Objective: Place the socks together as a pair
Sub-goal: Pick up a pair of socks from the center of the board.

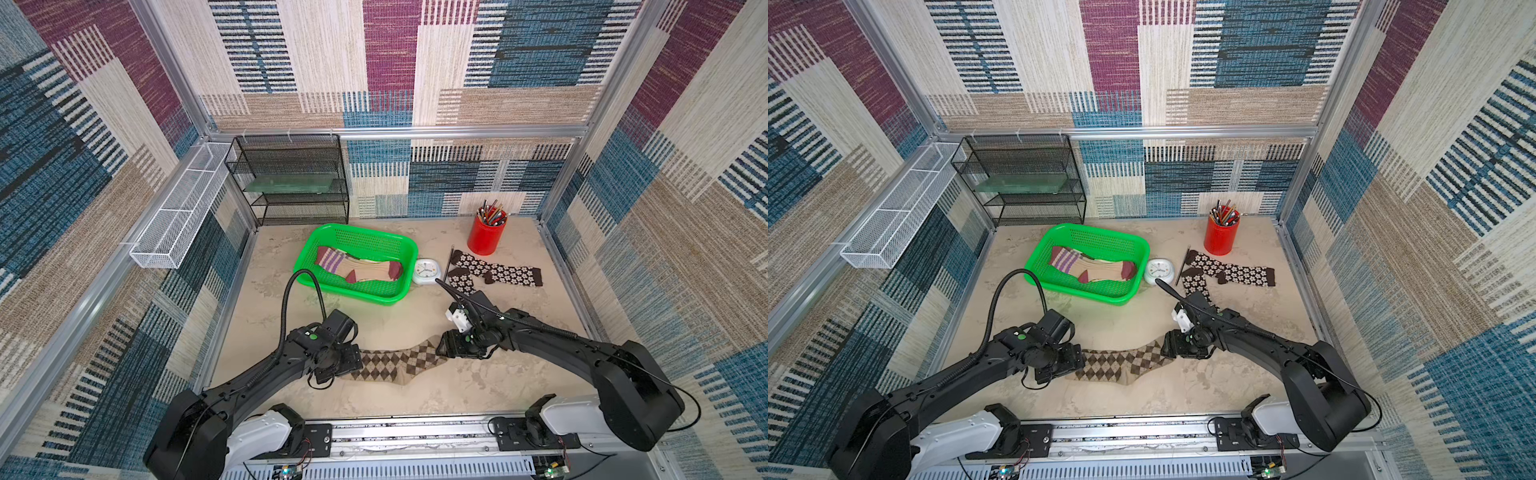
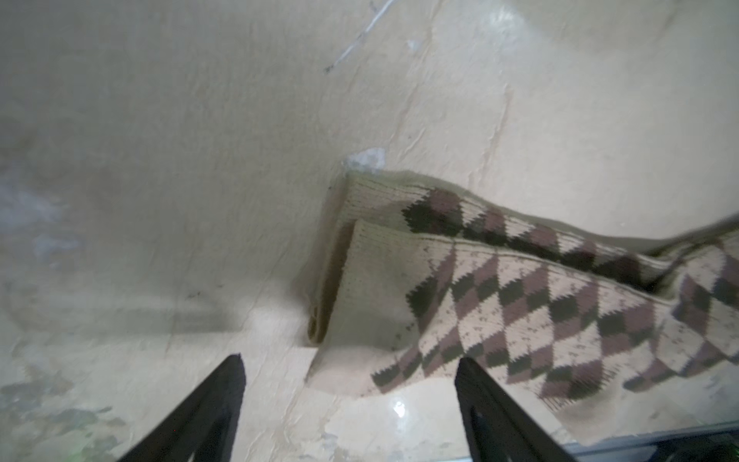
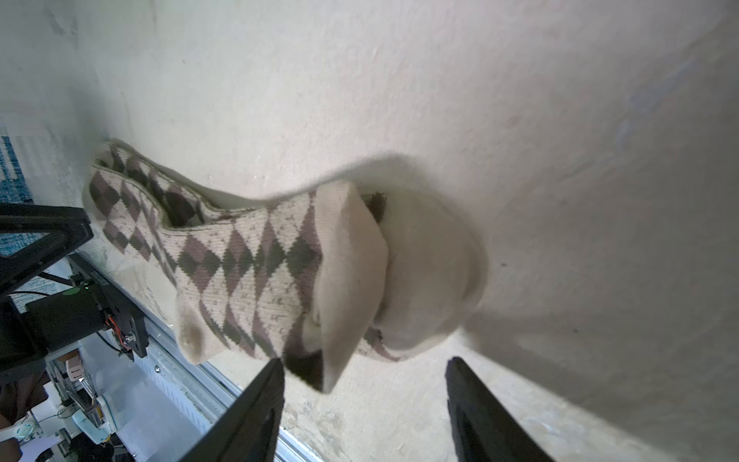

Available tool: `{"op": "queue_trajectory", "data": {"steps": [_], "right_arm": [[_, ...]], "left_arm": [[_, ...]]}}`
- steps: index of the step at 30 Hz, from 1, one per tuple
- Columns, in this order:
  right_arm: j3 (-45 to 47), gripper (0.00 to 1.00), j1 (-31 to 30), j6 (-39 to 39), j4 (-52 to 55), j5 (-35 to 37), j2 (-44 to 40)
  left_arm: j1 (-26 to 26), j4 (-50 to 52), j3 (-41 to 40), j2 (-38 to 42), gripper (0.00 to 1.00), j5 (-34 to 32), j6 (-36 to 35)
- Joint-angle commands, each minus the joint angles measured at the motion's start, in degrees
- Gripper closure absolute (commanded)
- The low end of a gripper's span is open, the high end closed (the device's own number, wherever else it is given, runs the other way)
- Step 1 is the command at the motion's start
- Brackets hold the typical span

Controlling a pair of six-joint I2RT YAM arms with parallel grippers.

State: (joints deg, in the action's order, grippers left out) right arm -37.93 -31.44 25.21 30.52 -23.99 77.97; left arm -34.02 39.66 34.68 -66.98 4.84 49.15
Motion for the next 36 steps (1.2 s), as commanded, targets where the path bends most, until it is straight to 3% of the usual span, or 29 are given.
{"op": "queue_trajectory", "data": {"steps": [1,5,9,11,14,16,18,23,28,32,36], "right_arm": [[1.22,0.33,-0.11,-0.31,-2.1,1.15,0.58],[1.52,0.35,-0.11,0.64,-3.01,3.57,2.4],[1.0,0.39,-0.61,1.92,-5.39,4.96,4.82],[0.82,0.53,-0.73,2.27,-6.1,5.48,5.87],[1.18,0.78,-0.81,2.72,-5.9,5.49,6.53],[1.34,0.88,-0.89,2.98,-5.11,5.44,5.11],[1.24,0.94,-0.81,3.17,-3.89,5.14,2.59],[-1.94,0.97,-1.07,3.6,1.94,3.27,-4.43],[-10.36,0.98,-2.71,4.76,7.82,1.56,-8.31],[-18.85,0.98,-4.7,6.18,8.65,0.79,-6.52],[-30.45,0.99,-6.07,6.6,9.62,0.17,-1.43]], "left_arm": [[0.05,-3.16,-0.35,-1.58,0.21,-0.42,-0.08],[0.06,-5.25,-0.58,-3.34,0.28,-0.02,-0.41],[-0.06,-6.1,-0.47,-6.26,0.41,0.97,-1.2],[-0.08,-6.86,-0.8,-6.75,0.48,1.32,-1.25],[-0.03,-7.58,-1.12,-6.69,0.66,1.58,-1.5],[-0.05,-7.45,-0.86,-6.6,0.79,1.83,-1.83],[-0.08,-6.88,-0.21,-5.96,0.83,2.31,-2.07],[-0.08,-2.26,3.44,-0.5,0.88,1.4,-2.24],[0.56,7.31,15.02,4.27,0.9,-2.45,-3.81],[2.72,11.32,25.94,2.86,0.9,-3.17,-6.91],[9.23,14.53,36.06,-0.69,0.91,-0.95,-11.67]]}}
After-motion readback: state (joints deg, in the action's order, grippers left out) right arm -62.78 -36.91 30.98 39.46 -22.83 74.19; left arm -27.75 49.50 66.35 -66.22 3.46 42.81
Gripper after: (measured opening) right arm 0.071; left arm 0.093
